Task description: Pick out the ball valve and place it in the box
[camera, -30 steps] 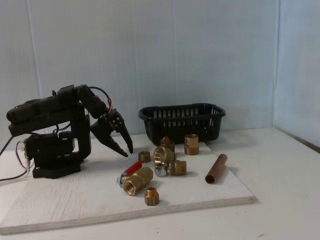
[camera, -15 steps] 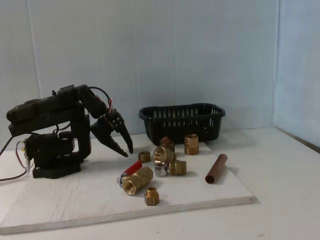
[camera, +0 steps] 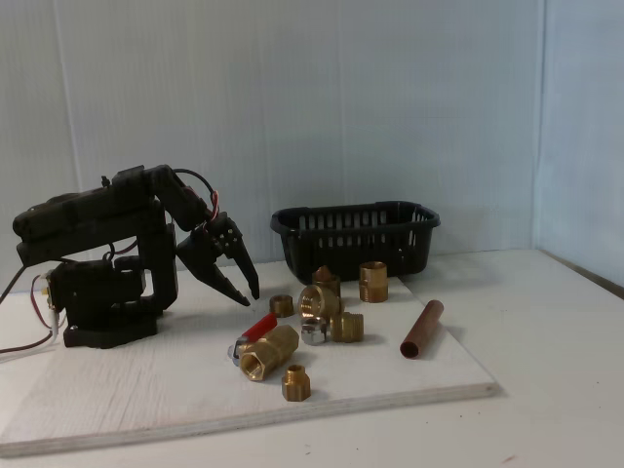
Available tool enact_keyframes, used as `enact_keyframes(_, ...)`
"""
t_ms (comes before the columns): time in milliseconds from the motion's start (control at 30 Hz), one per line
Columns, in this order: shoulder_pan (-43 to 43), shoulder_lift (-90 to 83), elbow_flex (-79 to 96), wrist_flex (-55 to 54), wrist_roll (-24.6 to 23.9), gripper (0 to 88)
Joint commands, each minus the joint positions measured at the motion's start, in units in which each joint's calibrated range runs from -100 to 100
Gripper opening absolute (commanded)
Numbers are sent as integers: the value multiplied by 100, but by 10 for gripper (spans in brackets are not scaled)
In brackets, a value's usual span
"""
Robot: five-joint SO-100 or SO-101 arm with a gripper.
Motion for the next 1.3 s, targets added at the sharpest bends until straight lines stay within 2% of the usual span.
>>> enact_keyframes(0, -16, 0, 55, 108, 18, 32)
enact_keyframes(800, -31, -8, -18, -30, 8, 32)
enact_keyframes(1033, 28, 0, -1119, 5, 28, 32)
enact_keyframes(1267, 20, 9, -2852, 849, -3, 32)
